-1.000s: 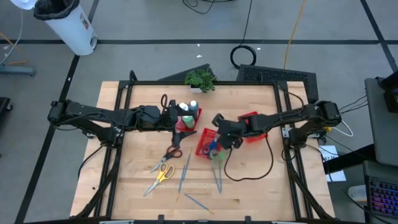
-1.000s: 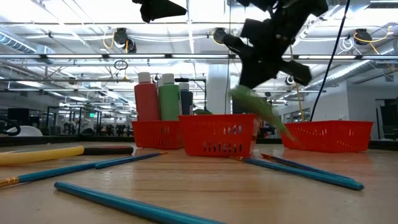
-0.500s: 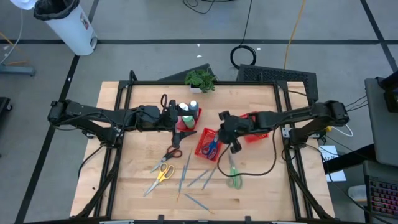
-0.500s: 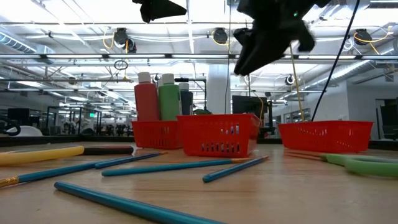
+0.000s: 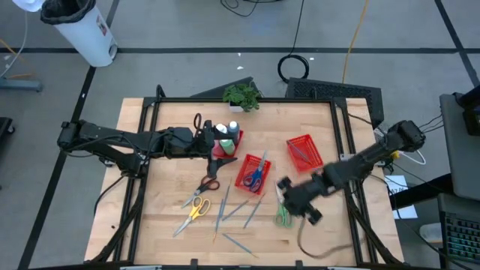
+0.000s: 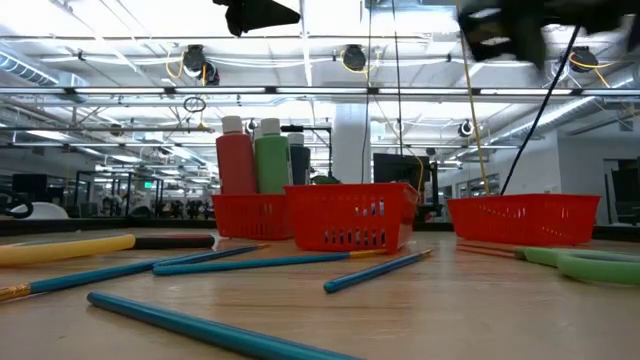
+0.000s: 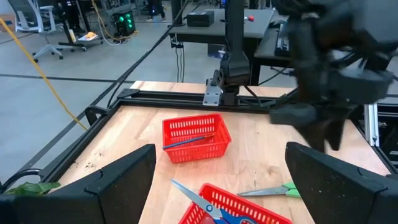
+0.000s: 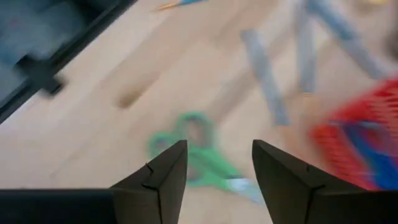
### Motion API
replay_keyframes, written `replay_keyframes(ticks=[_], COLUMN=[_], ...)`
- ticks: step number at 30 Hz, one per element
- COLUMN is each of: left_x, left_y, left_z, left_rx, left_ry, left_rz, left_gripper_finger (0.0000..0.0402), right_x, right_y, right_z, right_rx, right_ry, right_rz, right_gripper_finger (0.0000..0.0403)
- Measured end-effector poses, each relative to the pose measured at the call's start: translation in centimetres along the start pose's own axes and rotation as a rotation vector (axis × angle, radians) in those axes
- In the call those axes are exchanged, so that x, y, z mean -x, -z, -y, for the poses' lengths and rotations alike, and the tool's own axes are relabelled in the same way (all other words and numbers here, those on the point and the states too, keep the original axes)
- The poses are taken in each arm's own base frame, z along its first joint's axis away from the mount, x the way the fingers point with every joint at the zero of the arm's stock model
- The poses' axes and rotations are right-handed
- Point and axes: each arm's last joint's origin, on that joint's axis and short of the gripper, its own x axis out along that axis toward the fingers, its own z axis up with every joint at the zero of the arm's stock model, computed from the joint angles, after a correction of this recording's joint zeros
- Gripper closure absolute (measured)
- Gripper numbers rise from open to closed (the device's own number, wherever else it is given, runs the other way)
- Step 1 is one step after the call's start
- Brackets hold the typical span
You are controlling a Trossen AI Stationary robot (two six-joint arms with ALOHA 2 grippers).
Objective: Pick & Place Paint Supplies
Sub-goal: Put the green scissors into the middle red bin
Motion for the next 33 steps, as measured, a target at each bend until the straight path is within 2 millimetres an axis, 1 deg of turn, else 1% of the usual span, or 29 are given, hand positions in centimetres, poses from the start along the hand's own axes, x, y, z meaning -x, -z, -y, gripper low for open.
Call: replay_keyframes(ticks=[3,5,7,9,13,17,21,26,30,33], left_x=[0.0,0.0,0.0,0.0,0.0,0.0,0.0,0.0,0.0,0.0], left_y=[0.0,0.0,0.0,0.0,0.0,0.0,0.0,0.0,0.0,0.0], left_z=[0.0,0.0,0.0,0.0,0.0,0.0,0.0,0.0,0.0,0.0], left_rx=[0.000,0.000,0.000,0.000,0.000,0.000,0.000,0.000,0.000,0.000], left_ry=[0.000,0.000,0.000,0.000,0.000,0.000,0.000,0.000,0.000,0.000], left_rz=[0.000,0.000,0.000,0.000,0.001,0.001,0.001,0.002,0.002,0.002], left_gripper_finger=[0.0036,0.0036,0.0036,0.0036,0.0036,0.0036,0.0036,0.0036,0.0036,0.0036], right_x=[-1.6,-2.6,-3.6,-4.5,-5.4,-6.2,-7.7,-9.4,-10.2,-10.4], right_y=[1.0,1.9,3.1,4.2,5.6,6.0,6.6,7.3,7.8,8.3], right_z=[-3.4,-5.4,-6.8,-7.5,-7.8,-7.7,-7.6,-6.5,-5.2,-4.4], right_rx=[0.078,0.140,0.184,0.194,0.216,0.221,0.225,0.179,0.088,0.042], right_ry=[-0.041,-0.054,-0.043,-0.003,0.024,0.028,0.023,0.020,-0.063,-0.112], right_rz=[-0.022,-0.004,0.024,0.048,0.097,0.127,0.070,0.010,-0.018,-0.043], right_gripper_finger=[0.0225,0.0228,0.0231,0.0235,0.0238,0.0239,0.0239,0.0244,0.0264,0.0298])
